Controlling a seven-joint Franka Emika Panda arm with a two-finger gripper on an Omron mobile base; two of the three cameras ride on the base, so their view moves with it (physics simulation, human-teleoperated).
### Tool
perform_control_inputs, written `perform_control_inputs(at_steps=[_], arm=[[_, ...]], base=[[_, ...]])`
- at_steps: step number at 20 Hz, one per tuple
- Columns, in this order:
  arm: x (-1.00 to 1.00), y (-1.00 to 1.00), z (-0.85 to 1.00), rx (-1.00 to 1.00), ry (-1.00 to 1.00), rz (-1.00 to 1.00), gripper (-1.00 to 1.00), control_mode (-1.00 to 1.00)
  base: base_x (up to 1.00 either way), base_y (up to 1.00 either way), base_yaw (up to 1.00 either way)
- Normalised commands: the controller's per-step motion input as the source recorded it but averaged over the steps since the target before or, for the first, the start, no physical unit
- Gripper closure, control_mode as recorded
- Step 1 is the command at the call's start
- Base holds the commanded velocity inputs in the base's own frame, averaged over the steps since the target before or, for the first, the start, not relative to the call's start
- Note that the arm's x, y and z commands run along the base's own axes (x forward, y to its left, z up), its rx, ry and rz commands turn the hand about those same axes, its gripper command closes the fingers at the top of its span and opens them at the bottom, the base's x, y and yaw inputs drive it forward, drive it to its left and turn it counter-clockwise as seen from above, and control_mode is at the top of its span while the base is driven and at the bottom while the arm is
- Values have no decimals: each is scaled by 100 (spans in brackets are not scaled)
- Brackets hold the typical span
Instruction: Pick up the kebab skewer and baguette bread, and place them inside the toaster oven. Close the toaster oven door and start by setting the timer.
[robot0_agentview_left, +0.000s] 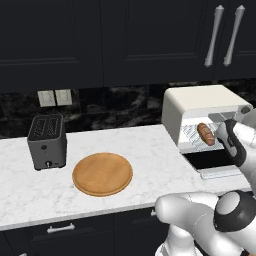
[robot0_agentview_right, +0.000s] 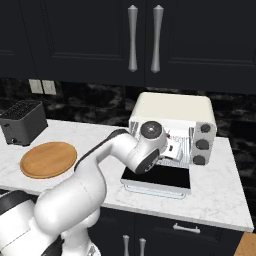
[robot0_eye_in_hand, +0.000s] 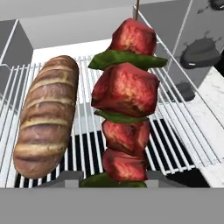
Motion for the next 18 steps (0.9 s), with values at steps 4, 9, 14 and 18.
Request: perform_control_inputs(at_steps=[4, 9, 14, 18], arm=[[30, -3, 0, 0, -1, 0, 100, -100], [2, -16, -12, 0, 0, 0, 100, -100], [13, -16, -9, 0, 0, 0, 100, -100], [26, 0, 0, 0, 0, 0, 100, -100]], base=[[0, 0, 0], [0, 0, 0], [0, 0, 0], [0, 0, 0]])
